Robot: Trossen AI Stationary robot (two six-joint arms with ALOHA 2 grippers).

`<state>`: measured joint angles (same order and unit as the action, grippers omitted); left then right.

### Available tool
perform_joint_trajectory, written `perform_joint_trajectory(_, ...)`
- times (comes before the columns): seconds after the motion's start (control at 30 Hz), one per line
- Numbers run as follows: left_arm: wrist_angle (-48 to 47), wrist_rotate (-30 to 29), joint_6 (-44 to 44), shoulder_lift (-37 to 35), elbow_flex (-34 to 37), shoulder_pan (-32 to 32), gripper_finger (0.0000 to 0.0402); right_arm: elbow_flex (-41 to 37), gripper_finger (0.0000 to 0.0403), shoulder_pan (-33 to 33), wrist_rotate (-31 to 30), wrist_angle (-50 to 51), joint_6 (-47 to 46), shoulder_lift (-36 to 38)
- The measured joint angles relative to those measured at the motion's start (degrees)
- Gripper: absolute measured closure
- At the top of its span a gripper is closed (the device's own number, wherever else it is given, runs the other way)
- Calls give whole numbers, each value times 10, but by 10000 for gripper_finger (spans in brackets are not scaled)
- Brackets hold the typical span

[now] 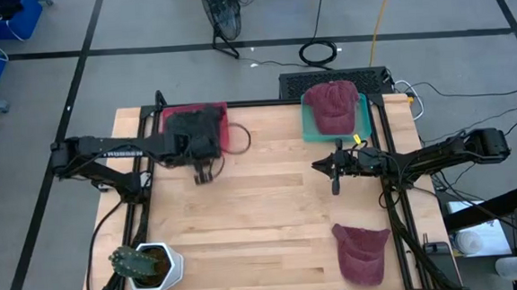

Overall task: Pick & Place hat
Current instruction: Put the black cap into the red bin

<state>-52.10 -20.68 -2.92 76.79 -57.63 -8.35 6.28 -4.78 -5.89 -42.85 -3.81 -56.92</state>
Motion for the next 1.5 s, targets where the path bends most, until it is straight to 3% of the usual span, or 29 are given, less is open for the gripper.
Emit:
perform_joint_trajectory(0.07, 1, 29, 37, 0, 0, 33, 345, 0, 380, 0, 0, 0, 0, 0)
perform_joint_trajectory(0.23, -15, 30, 90, 11, 2, 107, 312, 0, 380, 0, 1, 0, -13, 0)
perform_joint_trajectory(0.43, -7, 52, 135, 10, 2, 143, 266, 0, 380, 0, 1, -3, -15, 0)
perform_joint_trajectory(0.73, -40, -112, 193, 10, 4, 182, 153, 0, 380, 0, 2, -1, -15, 0)
perform_joint_trajectory(0.93, -24, -186, 192, 10, 73, 210, 98, 0, 380, 0, 2, 11, -15, 0)
perform_joint_trajectory(1.07, -14, -273, 195, 10, 137, 229, 90, 0, 380, 0, 1, 11, -15, 0)
perform_joint_trajectory(1.23, 25, -342, 220, 10, 182, 238, 89, 0, 380, 0, 1, 11, -14, 0)
perform_joint_trajectory(1.5, 60, -393, 253, 10, 223, 219, 92, 0, 380, 0, 0, 11, -13, 0)
